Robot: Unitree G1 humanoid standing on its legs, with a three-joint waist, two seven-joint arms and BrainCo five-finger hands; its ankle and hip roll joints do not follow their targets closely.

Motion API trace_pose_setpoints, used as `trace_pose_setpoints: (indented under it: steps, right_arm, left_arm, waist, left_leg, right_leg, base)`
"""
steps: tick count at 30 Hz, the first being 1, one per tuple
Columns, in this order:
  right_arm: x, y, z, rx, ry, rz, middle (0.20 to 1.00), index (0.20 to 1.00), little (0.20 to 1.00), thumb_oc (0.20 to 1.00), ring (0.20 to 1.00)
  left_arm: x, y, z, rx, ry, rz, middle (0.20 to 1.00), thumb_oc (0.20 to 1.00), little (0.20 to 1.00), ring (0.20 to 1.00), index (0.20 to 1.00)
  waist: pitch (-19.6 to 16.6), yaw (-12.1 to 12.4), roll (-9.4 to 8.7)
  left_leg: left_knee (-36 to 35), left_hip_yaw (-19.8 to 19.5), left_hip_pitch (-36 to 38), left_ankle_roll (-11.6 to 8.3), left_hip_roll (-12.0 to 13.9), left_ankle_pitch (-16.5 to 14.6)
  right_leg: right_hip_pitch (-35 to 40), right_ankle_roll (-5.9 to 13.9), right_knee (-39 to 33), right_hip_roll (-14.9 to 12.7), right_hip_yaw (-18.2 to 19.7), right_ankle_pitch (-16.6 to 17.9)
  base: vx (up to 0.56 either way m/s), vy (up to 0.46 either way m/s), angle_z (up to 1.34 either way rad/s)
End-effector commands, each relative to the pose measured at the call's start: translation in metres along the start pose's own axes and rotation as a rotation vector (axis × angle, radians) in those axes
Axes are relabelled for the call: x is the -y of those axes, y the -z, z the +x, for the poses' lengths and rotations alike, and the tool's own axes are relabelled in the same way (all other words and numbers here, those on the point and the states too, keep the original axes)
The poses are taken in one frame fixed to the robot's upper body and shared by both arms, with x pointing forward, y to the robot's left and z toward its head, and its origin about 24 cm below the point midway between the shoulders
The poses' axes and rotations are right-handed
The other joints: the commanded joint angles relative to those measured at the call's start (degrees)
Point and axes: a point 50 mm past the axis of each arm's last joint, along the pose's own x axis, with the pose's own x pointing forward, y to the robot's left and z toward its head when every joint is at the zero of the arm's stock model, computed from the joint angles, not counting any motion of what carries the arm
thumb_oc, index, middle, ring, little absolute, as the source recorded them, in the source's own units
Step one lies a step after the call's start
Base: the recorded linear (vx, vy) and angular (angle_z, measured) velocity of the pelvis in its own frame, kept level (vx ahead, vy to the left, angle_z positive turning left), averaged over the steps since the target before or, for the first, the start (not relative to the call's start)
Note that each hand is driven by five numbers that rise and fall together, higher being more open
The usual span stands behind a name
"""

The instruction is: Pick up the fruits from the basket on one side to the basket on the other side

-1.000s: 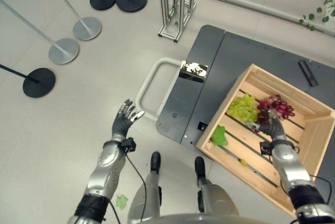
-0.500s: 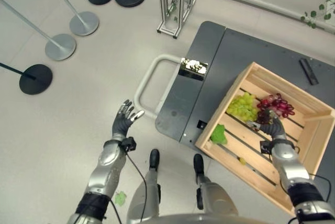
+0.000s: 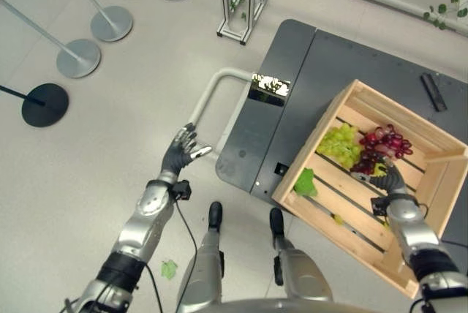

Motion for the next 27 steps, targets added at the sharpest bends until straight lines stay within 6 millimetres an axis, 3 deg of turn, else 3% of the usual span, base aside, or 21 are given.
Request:
trace_pose_setpoints:
  steps: [1,9,18,25,27]
  right_arm:
    - [0.026,-0.022,0.009,0.069,0.034,-0.142,1.000,1.000,1.000,1.000,1.000]
    - [0.036,-0.050,0.030,0.059,0.021,-0.325,1.000,1.000,1.000,1.000,1.000]
    - [0.044,-0.055,0.040,-0.017,0.054,-0.354,1.000,1.000,1.000,1.000,1.000]
    - [0.044,-0.049,0.043,-0.097,0.085,-0.224,1.000,1.000,1.000,1.000,1.000]
    - [0.039,-0.062,0.045,-0.056,0.081,-0.256,1.000,1.000,1.000,1.000,1.000]
  left_arm:
    - [0.022,-0.021,0.002,0.114,0.123,0.037,1.000,1.000,1.000,1.000,1.000]
    - [0.050,-0.029,0.006,0.142,0.266,0.026,1.000,1.000,1.000,1.000,1.000]
    - [0.054,-0.027,0.006,0.136,0.276,0.019,1.000,1.000,1.000,1.000,1.000]
    - [0.057,-0.028,0.009,0.138,0.264,0.016,1.000,1.000,1.000,1.000,1.000]
    - [0.058,-0.029,0.010,0.142,0.262,0.015,1.000,1.000,1.000,1.000,1.000]
  waist:
    - [-3.3,-0.8,-0.05]
    - [-2.2,-0.3,1.26]
    - [-0.7,0.5,2.47]
    - [0.3,1.0,2.86]
    - [0.6,1.1,2.92]
  left_leg:
    - [5.8,-0.8,-4.6,-3.40,1.7,-4.8]
    - [5.7,-0.3,-5.5,-3.61,1.7,-4.0]
    - [5.6,-0.4,-6.7,-3.65,1.5,-3.2]
    - [5.7,-0.4,-7.6,-3.58,1.3,-2.9]
    - [5.7,-0.3,-7.7,-3.58,1.3,-2.8]
  right_leg:
    - [-4.8,4.45,8.1,-4.8,-2.1,-10.3]
    - [-6.1,4.67,8.3,-4.9,-1.9,-9.7]
    - [-7.5,4.82,8.7,-4.9,-2.0,-9.3]
    - [-8.3,4.82,8.9,-5.0,-2.2,-9.1]
    - [-8.4,4.85,8.9,-5.0,-2.1,-9.0]
  base:
    - [-0.03,0.012,-0.04]
    - [-0.02,0.003,-0.04]
    - [0.00,0.000,0.00]
    - [0.00,0.000,0.00]
    - [0.00,0.000,0.00]
